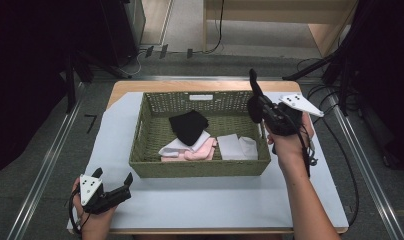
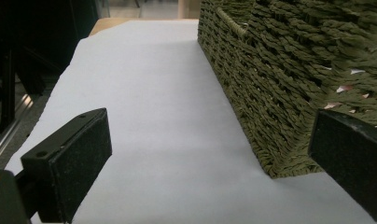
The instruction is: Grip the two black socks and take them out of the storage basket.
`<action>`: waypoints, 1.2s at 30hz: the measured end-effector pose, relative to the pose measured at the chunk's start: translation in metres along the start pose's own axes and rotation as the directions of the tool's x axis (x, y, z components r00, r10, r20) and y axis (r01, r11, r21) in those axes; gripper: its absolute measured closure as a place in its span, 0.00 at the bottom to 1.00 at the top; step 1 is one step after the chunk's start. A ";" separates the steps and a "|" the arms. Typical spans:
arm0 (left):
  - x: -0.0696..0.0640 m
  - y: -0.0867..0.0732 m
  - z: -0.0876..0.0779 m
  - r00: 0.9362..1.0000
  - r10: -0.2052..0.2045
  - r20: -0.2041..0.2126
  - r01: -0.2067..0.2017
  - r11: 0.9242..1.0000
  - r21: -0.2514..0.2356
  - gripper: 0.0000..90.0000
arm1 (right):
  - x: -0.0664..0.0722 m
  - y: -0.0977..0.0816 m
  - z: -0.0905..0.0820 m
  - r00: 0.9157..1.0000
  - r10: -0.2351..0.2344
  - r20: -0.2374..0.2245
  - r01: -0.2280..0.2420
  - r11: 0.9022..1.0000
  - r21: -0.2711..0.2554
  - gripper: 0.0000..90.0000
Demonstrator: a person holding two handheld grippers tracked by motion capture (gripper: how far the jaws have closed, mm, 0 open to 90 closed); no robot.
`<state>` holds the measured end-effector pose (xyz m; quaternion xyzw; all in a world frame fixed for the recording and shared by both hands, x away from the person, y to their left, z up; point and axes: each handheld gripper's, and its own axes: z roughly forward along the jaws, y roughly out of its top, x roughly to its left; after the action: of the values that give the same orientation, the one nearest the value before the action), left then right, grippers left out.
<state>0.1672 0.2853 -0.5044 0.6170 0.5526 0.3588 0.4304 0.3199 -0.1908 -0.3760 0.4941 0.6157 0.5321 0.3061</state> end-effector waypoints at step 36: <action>-0.001 0.000 0.001 1.000 0.001 -0.004 -0.001 1.000 0.005 0.01 | -0.081 -0.078 -0.009 0.974 0.117 0.194 -0.148 0.977 0.154 0.53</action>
<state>0.1681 0.2845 -0.5045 0.6177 0.5539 0.3588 0.4277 0.3167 -0.2657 -0.4603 0.6052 0.5930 0.4497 0.2826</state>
